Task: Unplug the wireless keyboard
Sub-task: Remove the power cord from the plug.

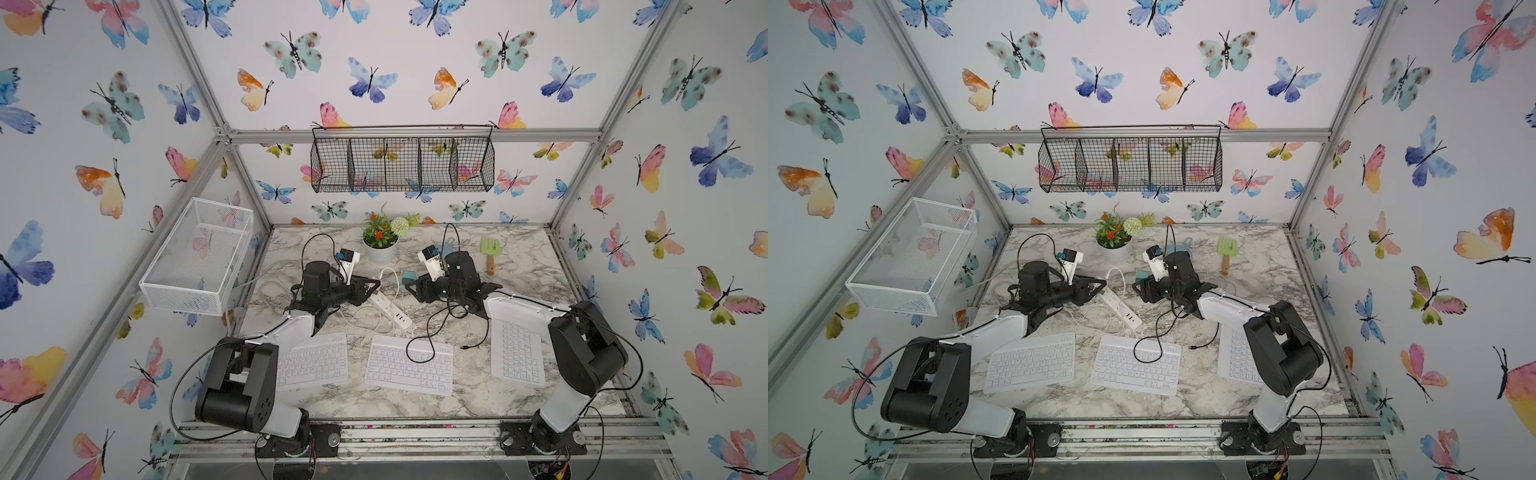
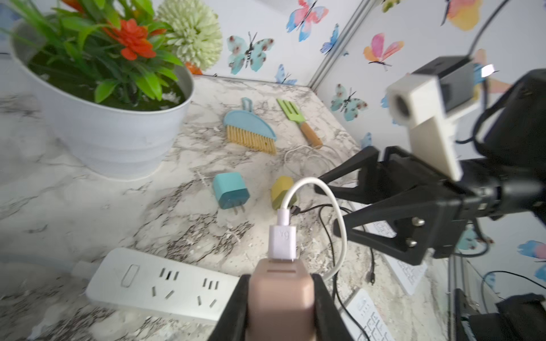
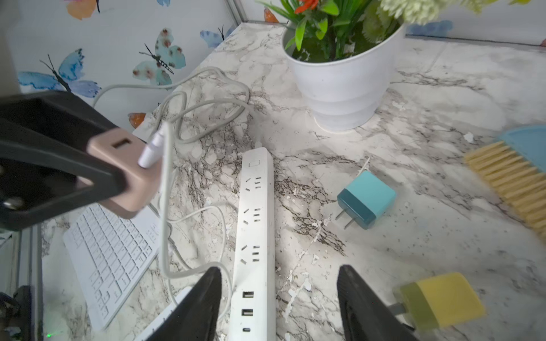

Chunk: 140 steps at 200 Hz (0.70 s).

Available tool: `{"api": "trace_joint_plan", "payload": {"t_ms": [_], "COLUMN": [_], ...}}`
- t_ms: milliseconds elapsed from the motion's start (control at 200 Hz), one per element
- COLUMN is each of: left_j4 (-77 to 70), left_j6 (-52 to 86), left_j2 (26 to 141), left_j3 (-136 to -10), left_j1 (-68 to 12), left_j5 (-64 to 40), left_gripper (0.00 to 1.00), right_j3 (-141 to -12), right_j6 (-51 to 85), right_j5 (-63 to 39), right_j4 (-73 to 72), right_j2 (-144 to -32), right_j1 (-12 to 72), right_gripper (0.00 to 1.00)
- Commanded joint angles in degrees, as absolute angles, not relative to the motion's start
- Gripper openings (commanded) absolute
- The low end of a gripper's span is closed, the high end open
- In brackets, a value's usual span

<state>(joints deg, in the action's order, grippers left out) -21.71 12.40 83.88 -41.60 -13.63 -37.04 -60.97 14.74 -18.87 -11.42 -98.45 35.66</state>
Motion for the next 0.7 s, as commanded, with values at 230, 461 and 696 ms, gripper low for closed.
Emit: {"api": "trace_joint_plan", "payload": {"t_ms": [230,461,696], "left_j4": [-15.5,-16.5,-18.8], "left_j6": [7.5,7.4,7.8], "left_j2": [84.0,83.6,81.9], "left_j3": [-44.3,-44.2,-42.6], "left_j1": [-19.8,-21.9,-22.1], "left_j5": [-18.0,-17.1,-18.4], "left_gripper": [0.00,0.00,0.00], "right_j3": [-63.6,-64.3,-64.5], "right_j6": [37.6,46.6,50.1], "right_j5": [-26.0,-29.3,-30.4], "right_j4": [-16.7,-20.2,-23.6], "right_j2": [-95.2,-98.0,-102.2], "right_j1": [37.5,39.9,40.4], "right_gripper": [0.57,0.53,0.49]}}
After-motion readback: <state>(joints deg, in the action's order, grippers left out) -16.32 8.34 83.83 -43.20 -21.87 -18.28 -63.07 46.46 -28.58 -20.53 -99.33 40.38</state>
